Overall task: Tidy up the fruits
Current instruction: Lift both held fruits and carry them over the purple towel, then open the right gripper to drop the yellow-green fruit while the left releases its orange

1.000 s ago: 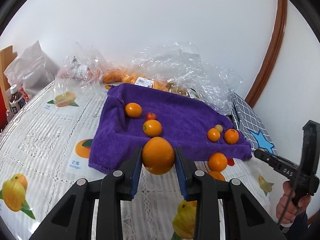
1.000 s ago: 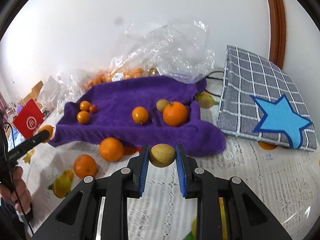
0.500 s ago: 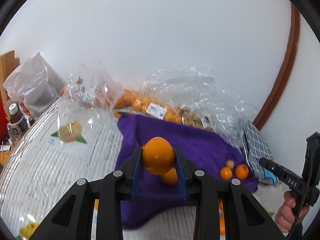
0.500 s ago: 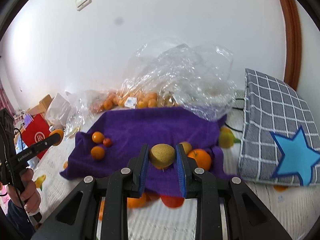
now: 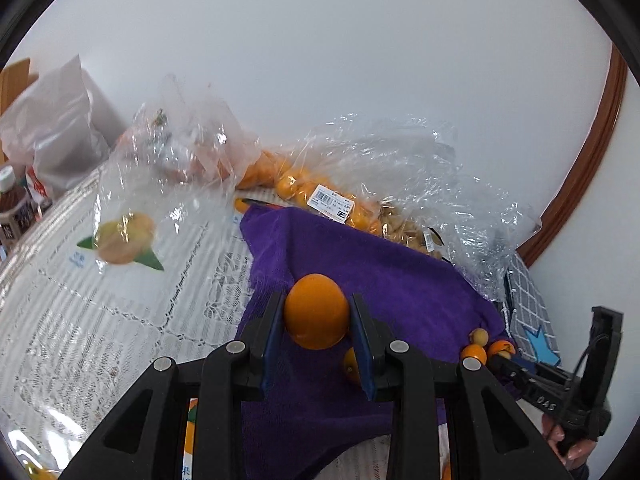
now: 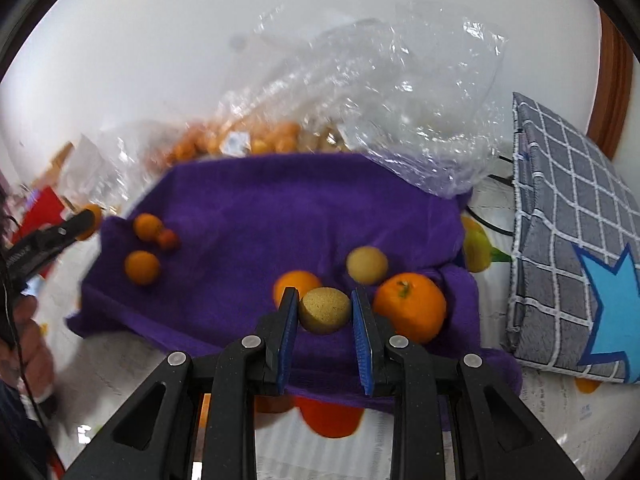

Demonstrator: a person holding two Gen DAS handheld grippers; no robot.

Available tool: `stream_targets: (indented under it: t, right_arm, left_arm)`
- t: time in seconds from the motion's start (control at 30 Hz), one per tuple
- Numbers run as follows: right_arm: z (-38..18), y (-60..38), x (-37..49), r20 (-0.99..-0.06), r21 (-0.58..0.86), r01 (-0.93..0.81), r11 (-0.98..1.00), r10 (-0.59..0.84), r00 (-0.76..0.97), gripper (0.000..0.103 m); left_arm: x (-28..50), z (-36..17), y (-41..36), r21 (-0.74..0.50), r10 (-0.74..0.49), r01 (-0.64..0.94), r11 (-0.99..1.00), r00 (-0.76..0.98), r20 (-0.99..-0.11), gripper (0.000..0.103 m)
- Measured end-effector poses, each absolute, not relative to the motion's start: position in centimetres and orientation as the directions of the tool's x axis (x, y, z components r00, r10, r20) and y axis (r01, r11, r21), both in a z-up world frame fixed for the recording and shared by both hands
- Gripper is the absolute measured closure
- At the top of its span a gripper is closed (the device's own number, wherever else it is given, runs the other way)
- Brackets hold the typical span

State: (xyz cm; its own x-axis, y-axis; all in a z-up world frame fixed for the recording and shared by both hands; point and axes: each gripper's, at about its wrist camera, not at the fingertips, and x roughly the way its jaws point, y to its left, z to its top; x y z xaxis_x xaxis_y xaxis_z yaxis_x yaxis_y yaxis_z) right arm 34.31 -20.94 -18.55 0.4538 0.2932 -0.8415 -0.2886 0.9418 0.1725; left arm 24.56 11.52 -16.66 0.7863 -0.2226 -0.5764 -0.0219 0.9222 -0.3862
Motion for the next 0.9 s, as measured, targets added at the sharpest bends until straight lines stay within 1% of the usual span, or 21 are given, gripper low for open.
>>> stream_targets:
  t: [0.1,0.23,0.43,0.57,0.73,0.8,0.9]
  right_arm:
    - [-19.1,-20.9,34.3,-0.852,0.161,-0.283,0.946,0.278,0.445,0.077]
    - [-19.2,-20.9,34.1,-0.85,0.168,-0.283,0.944,0.284,0.444,0.077]
    - [-19.2,-21.4,34.5,-0.854,0.197,-0.265,0.944,0.298,0.428,0.076]
    - [-19.2,-20.9,34.2,-0.856,0.188,-0.275,0.943,0.294,0.426,0.07]
    - [-19.2,-20.2,34.0,-0.856,0.171,-0.297,0.939,0.291,0.428,0.068]
    - [-19.0,-20.3,33.9,-0.849,0.173,-0.296,0.939,0.295,0.439,0.063]
    - [-18.8,-20.5,33.8,-0.84,0.177,-0.292,0.94,0.299,0.453,0.061]
  left_arm:
    - [24.7,-16.9,11.4,-0.392,-0.234,-0.016,0.92,0.781,-0.579,0.072]
    - [25.1,-17.5,10.8,-0.414,-0.289,0.023,0.91,0.751,-0.593,0.072]
    - [25.8,-18.0,8.8,-0.334,-0.252,0.038,0.942,0.737,-0.628,0.072]
    - [26.2,-18.3,8.3,-0.322,-0.248,0.039,0.946,0.726,-0.642,0.072]
    - [26.7,-18.8,8.5,-0.34,-0.252,0.017,0.94,0.706,-0.662,0.072]
    - [26.7,-18.8,8.3,-0.329,-0.243,0.015,0.944,0.707,-0.664,0.072]
    - [26.7,-18.8,7.9,-0.297,-0.217,0.01,0.955,0.707,-0.673,0.072]
